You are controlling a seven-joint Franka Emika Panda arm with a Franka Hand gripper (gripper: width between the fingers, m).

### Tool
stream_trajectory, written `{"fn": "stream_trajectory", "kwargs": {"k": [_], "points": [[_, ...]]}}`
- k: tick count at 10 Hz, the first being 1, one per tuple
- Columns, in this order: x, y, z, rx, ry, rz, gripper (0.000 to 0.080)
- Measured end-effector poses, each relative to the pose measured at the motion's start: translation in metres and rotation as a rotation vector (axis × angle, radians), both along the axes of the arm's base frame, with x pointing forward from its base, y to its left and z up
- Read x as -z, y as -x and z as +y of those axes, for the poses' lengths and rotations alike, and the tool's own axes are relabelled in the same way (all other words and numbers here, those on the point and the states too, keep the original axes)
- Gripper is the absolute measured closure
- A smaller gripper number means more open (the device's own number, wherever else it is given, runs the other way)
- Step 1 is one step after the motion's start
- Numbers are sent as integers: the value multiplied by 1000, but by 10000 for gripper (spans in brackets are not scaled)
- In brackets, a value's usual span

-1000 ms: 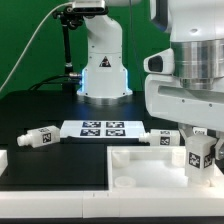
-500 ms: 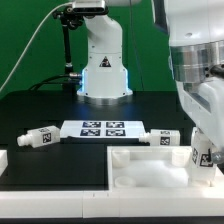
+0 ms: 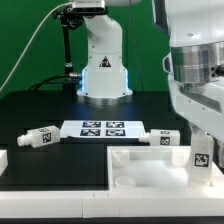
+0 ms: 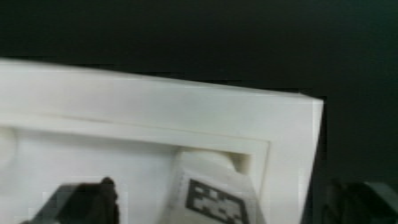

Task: Assemble one leg

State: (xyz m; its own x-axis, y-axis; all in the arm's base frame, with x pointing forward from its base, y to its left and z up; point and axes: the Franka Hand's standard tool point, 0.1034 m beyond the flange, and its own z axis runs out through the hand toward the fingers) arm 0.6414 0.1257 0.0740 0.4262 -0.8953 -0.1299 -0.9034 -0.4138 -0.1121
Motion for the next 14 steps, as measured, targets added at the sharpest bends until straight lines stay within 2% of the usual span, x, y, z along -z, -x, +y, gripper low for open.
{"fn": "stream_trajectory", "kwargs": {"k": [1,2,5,6,7,9,10,11,12,14], "points": [[-2,0,-1,-170,7,-27,158],[-1,0,-2,-261,11,-42,158],[0,1,-2,-429,19,-69,150],[0,0,-3,-553,35,-86,150],[-1,-1,-5,-727,79,-105,150],[-1,-4,-8,-721,80,-113,173],[-1,-3,-8,-712,80,-112,364],[-1,-3,-8,-684,78,-108,364],[1,-2,-12,-622,78,-92,503],[0,-3,-14,-381,56,-57,505]]}}
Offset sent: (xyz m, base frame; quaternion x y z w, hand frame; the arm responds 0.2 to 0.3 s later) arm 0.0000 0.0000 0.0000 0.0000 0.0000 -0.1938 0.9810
